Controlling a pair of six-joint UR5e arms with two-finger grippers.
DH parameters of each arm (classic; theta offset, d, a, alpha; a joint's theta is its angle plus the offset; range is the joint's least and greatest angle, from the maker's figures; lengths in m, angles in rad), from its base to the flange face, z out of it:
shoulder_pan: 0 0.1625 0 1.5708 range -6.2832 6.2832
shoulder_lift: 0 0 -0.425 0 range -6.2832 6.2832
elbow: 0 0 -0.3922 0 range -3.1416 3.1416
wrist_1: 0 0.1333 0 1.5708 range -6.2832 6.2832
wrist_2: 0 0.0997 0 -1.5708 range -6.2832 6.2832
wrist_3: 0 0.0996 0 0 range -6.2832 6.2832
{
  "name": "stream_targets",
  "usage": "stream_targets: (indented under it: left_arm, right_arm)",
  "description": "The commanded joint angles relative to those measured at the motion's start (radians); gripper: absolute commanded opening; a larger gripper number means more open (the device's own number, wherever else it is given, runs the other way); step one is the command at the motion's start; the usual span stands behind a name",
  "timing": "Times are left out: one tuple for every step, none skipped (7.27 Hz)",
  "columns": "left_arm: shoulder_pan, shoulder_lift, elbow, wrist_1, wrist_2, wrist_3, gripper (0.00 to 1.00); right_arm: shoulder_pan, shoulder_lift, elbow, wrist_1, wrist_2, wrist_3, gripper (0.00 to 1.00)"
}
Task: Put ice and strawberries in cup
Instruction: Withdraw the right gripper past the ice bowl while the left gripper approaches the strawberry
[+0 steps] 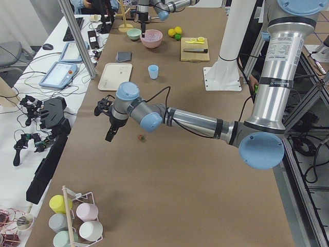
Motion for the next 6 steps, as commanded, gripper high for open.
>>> stream_targets:
  left_arm:
    - [0.130, 0.015, -0.033, -0.027, -0.016, -0.128, 0.98]
    - [0.223, 0.019, -0.052, -0.084, -0.006, -0.267, 0.98]
    - [0.274, 0.021, -0.043, -0.115, -0.004, -0.319, 0.98]
    - [0.304, 0.021, -0.024, -0.115, 0.025, -0.319, 0.97]
    - [0.328, 0.019, 0.011, -0.118, 0.045, -0.316, 0.97]
    - [0.332, 0.022, 0.029, -0.120, 0.045, -0.289, 0.97]
  right_arm:
    - [0.098, -0.106, -0.006, 0.001, 0.016, -0.161, 1.00]
    - [0.112, -0.116, -0.006, 0.001, 0.036, -0.162, 1.00]
    - [0.113, -0.114, -0.006, 0.001, 0.033, -0.162, 1.00]
    - [0.113, -0.108, -0.006, 0.001, 0.033, -0.155, 1.00]
    - [0.112, -0.105, -0.005, 0.001, 0.033, -0.151, 1.00]
    - [0.110, -0.105, -0.005, 0.001, 0.031, -0.151, 1.00]
